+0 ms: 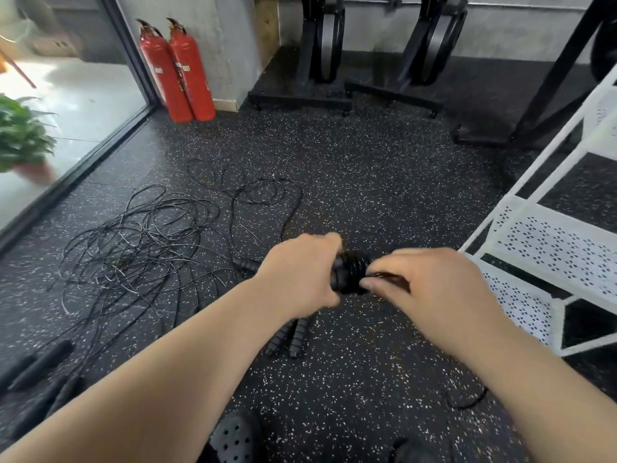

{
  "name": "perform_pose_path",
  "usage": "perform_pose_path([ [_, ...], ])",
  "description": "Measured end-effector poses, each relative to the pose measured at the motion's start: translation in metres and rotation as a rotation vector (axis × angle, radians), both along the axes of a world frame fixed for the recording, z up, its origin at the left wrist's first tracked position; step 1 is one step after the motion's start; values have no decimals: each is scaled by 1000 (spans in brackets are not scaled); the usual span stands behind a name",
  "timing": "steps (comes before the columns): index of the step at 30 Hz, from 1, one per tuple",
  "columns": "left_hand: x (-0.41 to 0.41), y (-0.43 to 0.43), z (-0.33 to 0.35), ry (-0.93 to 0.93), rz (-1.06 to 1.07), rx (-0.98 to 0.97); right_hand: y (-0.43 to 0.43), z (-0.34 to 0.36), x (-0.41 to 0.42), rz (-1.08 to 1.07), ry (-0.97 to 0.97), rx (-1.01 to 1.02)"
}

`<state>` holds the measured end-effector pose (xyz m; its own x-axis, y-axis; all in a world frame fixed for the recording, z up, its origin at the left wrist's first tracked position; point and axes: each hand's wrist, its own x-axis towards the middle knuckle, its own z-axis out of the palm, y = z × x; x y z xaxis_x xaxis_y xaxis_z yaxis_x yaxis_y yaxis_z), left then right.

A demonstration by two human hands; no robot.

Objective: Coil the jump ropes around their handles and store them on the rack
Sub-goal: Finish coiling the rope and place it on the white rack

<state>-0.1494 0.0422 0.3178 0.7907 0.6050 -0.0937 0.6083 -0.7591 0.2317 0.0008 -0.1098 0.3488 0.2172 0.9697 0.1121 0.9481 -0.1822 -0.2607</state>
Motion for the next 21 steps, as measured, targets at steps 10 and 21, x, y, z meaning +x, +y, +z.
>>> perform_pose_path([
  [10,11,-39,5,-4,-362,-95,-2,-15,51,-18,556,-97],
  [21,5,-49,25,-145,-425,-227,-7,-23,72,34,914,-154],
])
